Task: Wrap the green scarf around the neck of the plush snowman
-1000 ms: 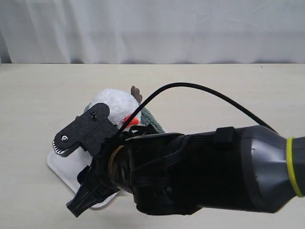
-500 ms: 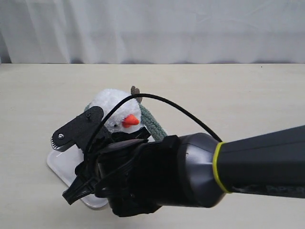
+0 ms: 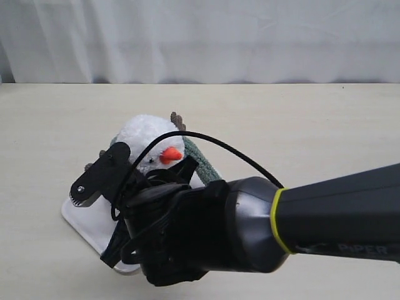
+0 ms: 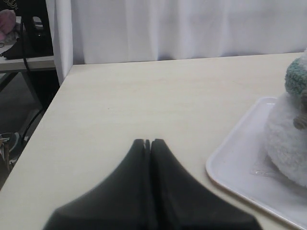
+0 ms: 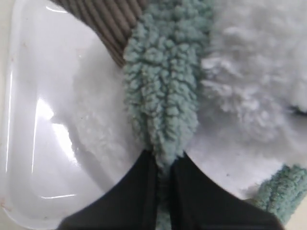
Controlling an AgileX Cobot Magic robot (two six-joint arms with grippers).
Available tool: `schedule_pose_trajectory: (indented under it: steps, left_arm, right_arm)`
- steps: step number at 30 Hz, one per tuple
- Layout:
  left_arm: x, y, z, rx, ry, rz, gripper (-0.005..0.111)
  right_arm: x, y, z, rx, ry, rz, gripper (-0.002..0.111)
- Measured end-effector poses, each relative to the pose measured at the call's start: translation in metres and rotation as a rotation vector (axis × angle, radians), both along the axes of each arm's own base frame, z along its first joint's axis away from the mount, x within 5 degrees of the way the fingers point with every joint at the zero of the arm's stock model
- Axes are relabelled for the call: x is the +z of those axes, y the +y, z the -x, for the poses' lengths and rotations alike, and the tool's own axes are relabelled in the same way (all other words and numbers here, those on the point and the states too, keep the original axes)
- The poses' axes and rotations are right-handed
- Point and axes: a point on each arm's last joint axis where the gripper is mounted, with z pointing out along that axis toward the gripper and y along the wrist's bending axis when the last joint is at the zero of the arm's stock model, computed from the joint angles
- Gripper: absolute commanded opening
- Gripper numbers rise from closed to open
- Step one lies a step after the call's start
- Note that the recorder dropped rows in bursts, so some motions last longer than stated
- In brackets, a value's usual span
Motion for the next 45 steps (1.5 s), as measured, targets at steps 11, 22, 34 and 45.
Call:
schedule_pose_trajectory:
  steps: [11, 22, 34, 45]
  left_arm:
    - [0.0, 0.0, 0.0, 0.0, 0.0, 0.0, 0.0]
    - [0.0, 0.0, 0.0, 0.0, 0.0, 0.0, 0.0]
    - [0.0, 0.0, 0.0, 0.0, 0.0, 0.0, 0.0]
    - [0.0, 0.0, 0.0, 0.0, 0.0, 0.0, 0.0]
  right_arm:
    - [-0.001, -0.009, 0.004, 0.166, 0.015, 0.262, 0.004]
    - [0.005, -0.021, -0.003, 0.113, -0.061, 0.415, 0.004]
    - [0.006, -0.009, -0.02, 0.061, -0.101, 0.082, 0.004]
    - [0.007, -0.014, -0.035, 0.004, -0.132, 0.004, 0.011]
